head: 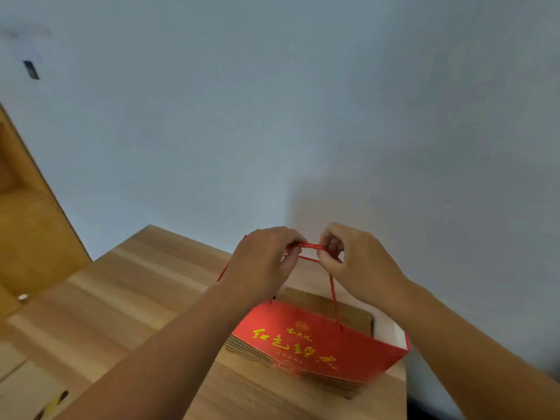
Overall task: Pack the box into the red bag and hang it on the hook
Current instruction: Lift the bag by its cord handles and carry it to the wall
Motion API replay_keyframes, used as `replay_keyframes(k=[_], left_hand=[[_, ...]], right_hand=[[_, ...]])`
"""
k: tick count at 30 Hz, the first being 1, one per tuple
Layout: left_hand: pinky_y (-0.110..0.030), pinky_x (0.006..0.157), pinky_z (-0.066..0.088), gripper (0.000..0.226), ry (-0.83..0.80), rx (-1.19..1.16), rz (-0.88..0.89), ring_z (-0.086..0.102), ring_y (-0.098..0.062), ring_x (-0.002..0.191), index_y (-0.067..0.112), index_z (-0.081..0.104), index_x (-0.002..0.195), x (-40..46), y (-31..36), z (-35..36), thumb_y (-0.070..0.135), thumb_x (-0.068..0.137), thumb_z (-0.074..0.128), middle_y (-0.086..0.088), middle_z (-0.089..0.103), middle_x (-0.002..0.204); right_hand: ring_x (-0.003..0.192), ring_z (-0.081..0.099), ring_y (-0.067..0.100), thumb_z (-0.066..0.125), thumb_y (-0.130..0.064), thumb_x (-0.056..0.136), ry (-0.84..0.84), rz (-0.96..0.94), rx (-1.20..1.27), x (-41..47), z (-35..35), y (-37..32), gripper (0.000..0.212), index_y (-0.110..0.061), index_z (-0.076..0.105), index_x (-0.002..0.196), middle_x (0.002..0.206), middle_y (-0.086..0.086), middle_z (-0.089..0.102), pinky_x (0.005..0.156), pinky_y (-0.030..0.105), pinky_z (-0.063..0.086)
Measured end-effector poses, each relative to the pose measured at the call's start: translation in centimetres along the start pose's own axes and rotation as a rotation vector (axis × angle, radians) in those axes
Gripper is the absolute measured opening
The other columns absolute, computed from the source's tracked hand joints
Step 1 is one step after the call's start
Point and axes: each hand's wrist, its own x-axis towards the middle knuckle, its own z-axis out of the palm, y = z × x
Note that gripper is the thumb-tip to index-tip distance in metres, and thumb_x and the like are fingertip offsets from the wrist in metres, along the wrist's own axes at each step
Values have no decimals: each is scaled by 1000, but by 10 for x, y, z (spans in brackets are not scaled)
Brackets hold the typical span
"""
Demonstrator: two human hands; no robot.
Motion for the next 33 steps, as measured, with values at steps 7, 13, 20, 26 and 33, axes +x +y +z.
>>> replay_keyframes(k=[7, 13, 20, 26, 33], left_hand=[[-34, 78, 56, 17, 130, 80, -214, 68, -9, 91, 26, 72, 111, -57, -28, -44, 24, 99, 61, 11, 76, 100], [-42, 73, 56, 17, 175, 176, -329, 66, -10, 86, 28, 72, 107, -111, -55, -95, 21, 96, 60, 11, 74, 93], [-37, 65, 52, 19, 266, 287, -450, 65, -12, 83, 35, 68, 103, -189, -85, -153, 19, 94, 62, 12, 71, 90], [-42, 67, 57, 18, 342, 325, -588, 67, -13, 84, 33, 69, 104, -260, -121, -203, 18, 94, 65, 11, 74, 91], [-30, 67, 55, 21, 406, 334, -694, 68, -8, 88, 36, 70, 105, -328, -177, -258, 19, 95, 65, 15, 76, 95]], right_hand=[[75, 66, 17, 70, -19, 93, -74, -189, 104, 17, 37, -55, 10, -24, 65, 87, 78, -6, 69, 70, 42, 59], [73, 66, 15, 69, -18, 95, -177, -334, 136, 20, 70, -119, 7, -23, 65, 91, 80, -6, 69, 65, 32, 56], [70, 63, 4, 69, -20, 96, -301, -491, 211, 15, 122, -200, 9, -27, 64, 94, 79, -13, 65, 63, 23, 48], [75, 67, 12, 69, -21, 95, -376, -653, 221, 4, 162, -290, 2, -23, 69, 95, 86, -7, 70, 69, 38, 60], [72, 61, -13, 67, -19, 99, -449, -713, 196, -2, 210, -387, 7, -17, 71, 94, 63, -12, 60, 63, 3, 43]])
